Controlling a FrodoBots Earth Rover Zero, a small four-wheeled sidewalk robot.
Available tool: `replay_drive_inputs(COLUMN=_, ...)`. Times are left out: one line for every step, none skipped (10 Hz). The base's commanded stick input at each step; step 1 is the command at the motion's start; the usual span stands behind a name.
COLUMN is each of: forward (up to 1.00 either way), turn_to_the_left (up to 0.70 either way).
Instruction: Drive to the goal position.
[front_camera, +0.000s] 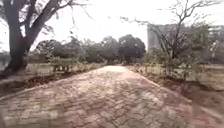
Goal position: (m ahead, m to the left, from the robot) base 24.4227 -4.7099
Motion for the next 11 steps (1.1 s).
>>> replay_drive_inputs(forward=0.85, turn_to_the_left=0.00)
replay_drive_inputs(forward=0.85, turn_to_the_left=0.00)
replay_drive_inputs(forward=0.85, turn_to_the_left=0.00)
replay_drive_inputs(forward=0.85, turn_to_the_left=0.00)
replay_drive_inputs(forward=0.85, turn_to_the_left=-0.04)
replay_drive_inputs(forward=0.85, turn_to_the_left=-0.21)
replay_drive_inputs(forward=0.85, turn_to_the_left=-0.34)
replay_drive_inputs(forward=0.85, turn_to_the_left=-0.34)
replay_drive_inputs(forward=0.85, turn_to_the_left=0.00)
replay_drive_inputs(forward=0.85, turn_to_the_left=0.00)
replay_drive_inputs(forward=0.85, turn_to_the_left=0.00)
